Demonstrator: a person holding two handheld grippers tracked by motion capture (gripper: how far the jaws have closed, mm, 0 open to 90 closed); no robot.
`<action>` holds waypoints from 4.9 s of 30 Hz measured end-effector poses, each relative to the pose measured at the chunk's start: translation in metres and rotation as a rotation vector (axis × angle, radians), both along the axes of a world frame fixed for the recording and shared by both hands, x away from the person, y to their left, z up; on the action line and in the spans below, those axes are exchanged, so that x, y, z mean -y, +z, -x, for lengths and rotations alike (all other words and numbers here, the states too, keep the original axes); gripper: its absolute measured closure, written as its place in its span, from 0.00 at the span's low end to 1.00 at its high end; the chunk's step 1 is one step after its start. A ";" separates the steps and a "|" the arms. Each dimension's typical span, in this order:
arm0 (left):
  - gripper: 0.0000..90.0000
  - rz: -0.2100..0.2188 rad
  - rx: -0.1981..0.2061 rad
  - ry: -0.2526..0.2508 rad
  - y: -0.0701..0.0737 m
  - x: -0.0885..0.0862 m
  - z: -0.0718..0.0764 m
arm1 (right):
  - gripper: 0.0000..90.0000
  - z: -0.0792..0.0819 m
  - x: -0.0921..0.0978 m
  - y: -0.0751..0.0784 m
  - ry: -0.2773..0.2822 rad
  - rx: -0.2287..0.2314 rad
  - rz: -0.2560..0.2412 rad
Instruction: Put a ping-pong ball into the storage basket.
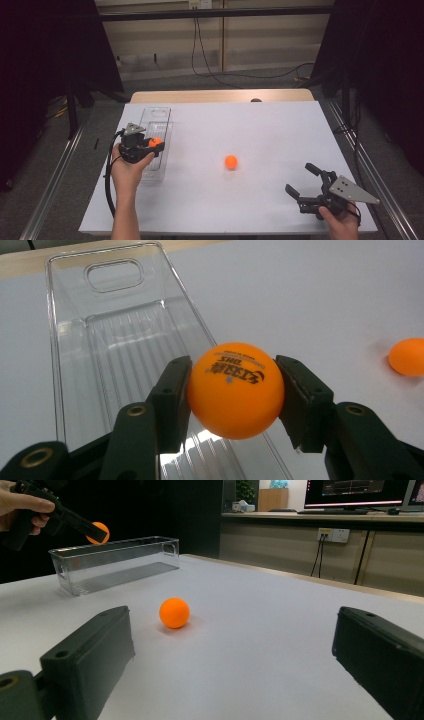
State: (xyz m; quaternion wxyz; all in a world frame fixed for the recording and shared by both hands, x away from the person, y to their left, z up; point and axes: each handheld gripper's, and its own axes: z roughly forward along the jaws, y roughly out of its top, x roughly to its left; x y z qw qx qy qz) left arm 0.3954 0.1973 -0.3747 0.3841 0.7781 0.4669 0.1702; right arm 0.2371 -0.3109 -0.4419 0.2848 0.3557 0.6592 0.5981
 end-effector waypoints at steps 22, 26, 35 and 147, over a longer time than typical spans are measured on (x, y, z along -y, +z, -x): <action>0.56 -0.009 0.006 0.025 -0.005 -0.005 -0.003 | 0.03 0.000 0.000 0.000 0.001 -0.001 0.000; 0.56 -0.008 0.007 0.037 -0.006 -0.006 -0.003 | 0.03 0.000 0.000 0.000 0.000 -0.001 -0.001; 0.56 -0.016 0.009 0.042 -0.008 -0.006 -0.005 | 0.03 0.000 0.000 0.000 0.000 -0.001 0.000; 0.21 0.035 0.002 0.047 0.004 0.004 0.002 | 0.03 0.000 0.001 0.001 0.001 0.002 -0.003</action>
